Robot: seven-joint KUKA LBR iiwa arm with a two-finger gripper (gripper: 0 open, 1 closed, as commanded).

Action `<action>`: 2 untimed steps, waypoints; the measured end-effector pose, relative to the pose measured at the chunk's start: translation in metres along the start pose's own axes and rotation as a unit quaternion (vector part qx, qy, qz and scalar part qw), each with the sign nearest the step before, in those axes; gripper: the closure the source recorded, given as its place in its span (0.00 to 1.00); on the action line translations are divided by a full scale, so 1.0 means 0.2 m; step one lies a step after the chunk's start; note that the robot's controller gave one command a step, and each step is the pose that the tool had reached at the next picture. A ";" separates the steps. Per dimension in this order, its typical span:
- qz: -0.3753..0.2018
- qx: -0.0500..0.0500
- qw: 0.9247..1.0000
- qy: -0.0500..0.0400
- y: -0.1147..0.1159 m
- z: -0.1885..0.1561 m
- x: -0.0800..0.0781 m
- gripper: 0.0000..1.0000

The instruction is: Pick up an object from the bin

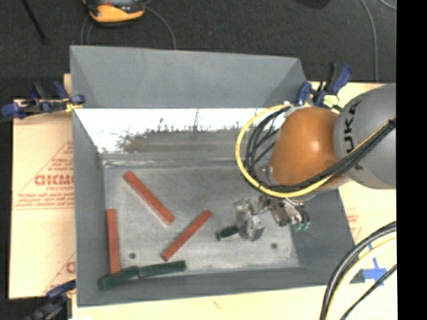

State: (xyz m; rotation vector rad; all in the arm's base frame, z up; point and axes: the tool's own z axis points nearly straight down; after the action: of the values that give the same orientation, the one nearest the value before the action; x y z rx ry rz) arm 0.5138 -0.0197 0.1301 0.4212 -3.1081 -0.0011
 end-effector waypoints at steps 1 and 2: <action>-0.066 0.004 0.998 -0.010 -0.02 -0.11 -0.05 1.00; -0.105 0.004 0.994 -0.009 -0.01 -0.05 -0.06 1.00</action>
Offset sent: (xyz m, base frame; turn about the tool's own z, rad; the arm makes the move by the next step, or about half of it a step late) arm -0.0029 0.0614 0.1073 -0.2250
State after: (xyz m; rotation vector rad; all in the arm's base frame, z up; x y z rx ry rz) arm 0.5256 -0.0194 0.1398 0.7481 -3.0646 0.0061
